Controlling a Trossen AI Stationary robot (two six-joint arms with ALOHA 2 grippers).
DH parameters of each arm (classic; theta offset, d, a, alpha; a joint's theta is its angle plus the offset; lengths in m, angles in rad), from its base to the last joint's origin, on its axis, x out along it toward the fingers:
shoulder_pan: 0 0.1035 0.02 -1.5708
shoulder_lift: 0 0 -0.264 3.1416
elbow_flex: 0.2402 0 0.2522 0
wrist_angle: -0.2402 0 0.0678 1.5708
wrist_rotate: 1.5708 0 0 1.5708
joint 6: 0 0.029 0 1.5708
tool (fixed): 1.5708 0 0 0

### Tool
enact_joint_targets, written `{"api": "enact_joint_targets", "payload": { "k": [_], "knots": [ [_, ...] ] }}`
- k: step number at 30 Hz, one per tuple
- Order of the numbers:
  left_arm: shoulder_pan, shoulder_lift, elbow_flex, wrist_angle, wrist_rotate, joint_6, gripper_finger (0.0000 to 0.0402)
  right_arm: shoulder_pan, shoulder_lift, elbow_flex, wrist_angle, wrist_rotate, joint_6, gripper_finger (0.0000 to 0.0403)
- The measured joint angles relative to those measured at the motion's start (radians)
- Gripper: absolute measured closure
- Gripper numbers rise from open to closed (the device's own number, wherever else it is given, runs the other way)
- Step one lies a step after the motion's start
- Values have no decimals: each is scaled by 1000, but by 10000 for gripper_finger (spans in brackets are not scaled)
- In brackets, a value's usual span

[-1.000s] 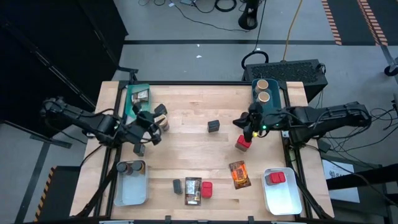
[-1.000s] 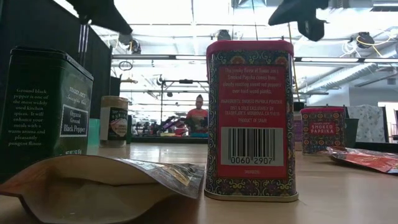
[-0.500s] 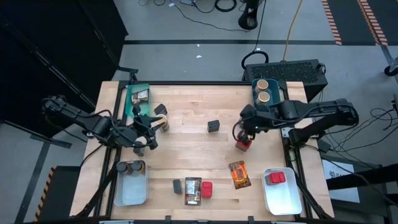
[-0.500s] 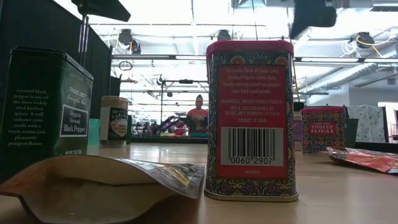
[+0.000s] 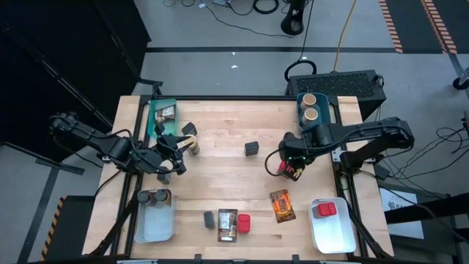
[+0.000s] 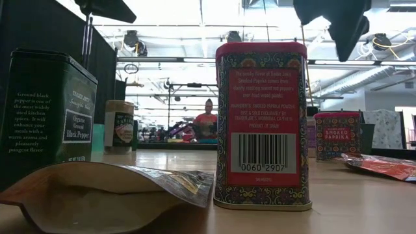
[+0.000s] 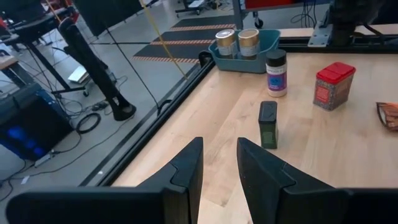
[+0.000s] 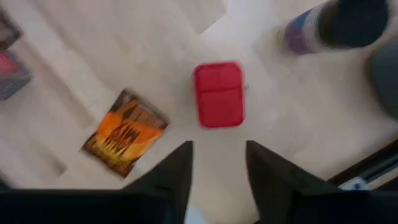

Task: Sort spices by type
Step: Put the top red seasoning can into the white bin

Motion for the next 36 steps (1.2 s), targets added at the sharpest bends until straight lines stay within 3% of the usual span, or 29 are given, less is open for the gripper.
{"api": "enact_joint_targets", "payload": {
  "k": [8, 14, 27, 36],
  "knots": [
    [0, 0, 0, -3, -3, 0, 301, 0, 131, 0, 37, 25, -23, 122],
    [0, 0, 0, -24, -3, -2, 301, -2, 217, -1, 26, 26, -113, 61],
    [0, 0, 0, -28, -3, -3, 301, -24, 233, -9, 35, 55, -119, 53],
    [0, 0, 0, -28, -3, -4, 301, -26, 232, -165, 145, 68, -138, 53]
  ]
}}
